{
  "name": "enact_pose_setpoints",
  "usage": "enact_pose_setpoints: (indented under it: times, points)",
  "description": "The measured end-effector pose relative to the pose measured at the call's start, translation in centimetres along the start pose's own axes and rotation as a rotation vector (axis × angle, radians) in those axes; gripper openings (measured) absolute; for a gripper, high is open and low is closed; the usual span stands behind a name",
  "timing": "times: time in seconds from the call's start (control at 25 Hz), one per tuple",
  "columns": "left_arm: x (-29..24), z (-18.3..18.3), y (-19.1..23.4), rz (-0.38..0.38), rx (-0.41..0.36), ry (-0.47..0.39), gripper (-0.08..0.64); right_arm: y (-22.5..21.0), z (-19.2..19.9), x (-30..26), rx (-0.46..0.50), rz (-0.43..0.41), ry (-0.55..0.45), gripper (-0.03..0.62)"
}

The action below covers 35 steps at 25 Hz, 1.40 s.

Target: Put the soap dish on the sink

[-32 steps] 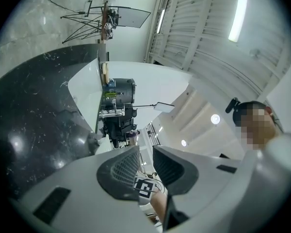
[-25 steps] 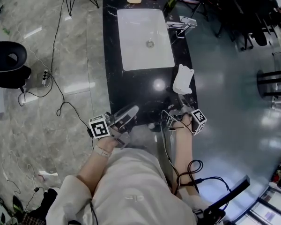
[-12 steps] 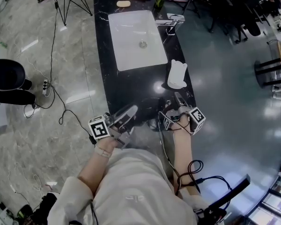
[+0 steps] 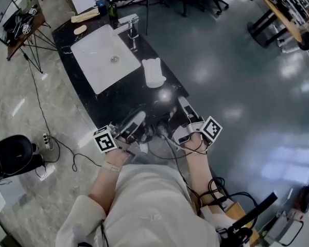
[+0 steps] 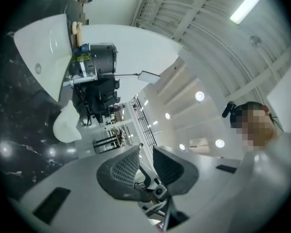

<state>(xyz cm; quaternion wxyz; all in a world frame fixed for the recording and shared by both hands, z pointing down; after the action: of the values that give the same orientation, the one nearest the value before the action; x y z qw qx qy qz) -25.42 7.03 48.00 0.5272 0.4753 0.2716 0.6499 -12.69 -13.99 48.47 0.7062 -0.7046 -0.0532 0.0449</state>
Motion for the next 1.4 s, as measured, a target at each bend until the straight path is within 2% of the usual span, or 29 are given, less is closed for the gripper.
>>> enact_pose_setpoints:
  times: [0.24, 0.4, 0.64, 0.84, 1.04, 1.24, 1.4]
  points:
    - [-7.1, 4.5, -1.4, 0.102, 0.017, 0.184, 0.071, 2.6, -3.4, 7.6, 0.106, -0.112, -0.114, 0.099]
    - [-11.4, 8.8, -2.4, 0.178, 0.068, 0.329, 0.071, 3.9, -4.9, 14.0, 0.189, -0.161, -0.252, 0.089]
    - [-15.7, 16.1, -4.6, 0.253, 0.123, 0.49, 0.071, 4.6, -6.9, 22.6, 0.257, -0.184, -0.404, 0.077]
    - [-17.7, 21.5, -6.6, 0.33, 0.178, 0.642, 0.071, 4.5, -6.7, 28.9, 0.291, -0.215, -0.553, 0.074]
    - [-18.9, 25.5, -8.7, 0.38, 0.218, 0.732, 0.071, 4.8, -5.8, 33.8, 0.362, -0.224, -0.65, 0.069]
    - [-19.1, 28.7, -10.4, 0.401, 0.242, 0.794, 0.066, 4.1, -5.0, 37.4, 0.367, -0.236, -0.705, 0.066]
    - [-18.9, 30.8, -11.4, 0.408, 0.257, 0.814, 0.029, 3.4, -4.3, 39.9, 0.374, -0.238, -0.73, 0.062]
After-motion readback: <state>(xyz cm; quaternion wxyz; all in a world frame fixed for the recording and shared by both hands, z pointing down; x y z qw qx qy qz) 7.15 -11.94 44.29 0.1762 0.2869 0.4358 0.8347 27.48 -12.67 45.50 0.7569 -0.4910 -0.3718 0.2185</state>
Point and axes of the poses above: the fingertips, and each gripper's own axes: x backward along the fingers, y to its left, z out of its underside, the point moved 9 cm from there along x, backward along the fingers, and after that the axes turned 1 degree about -z, right-handed, at the moved point
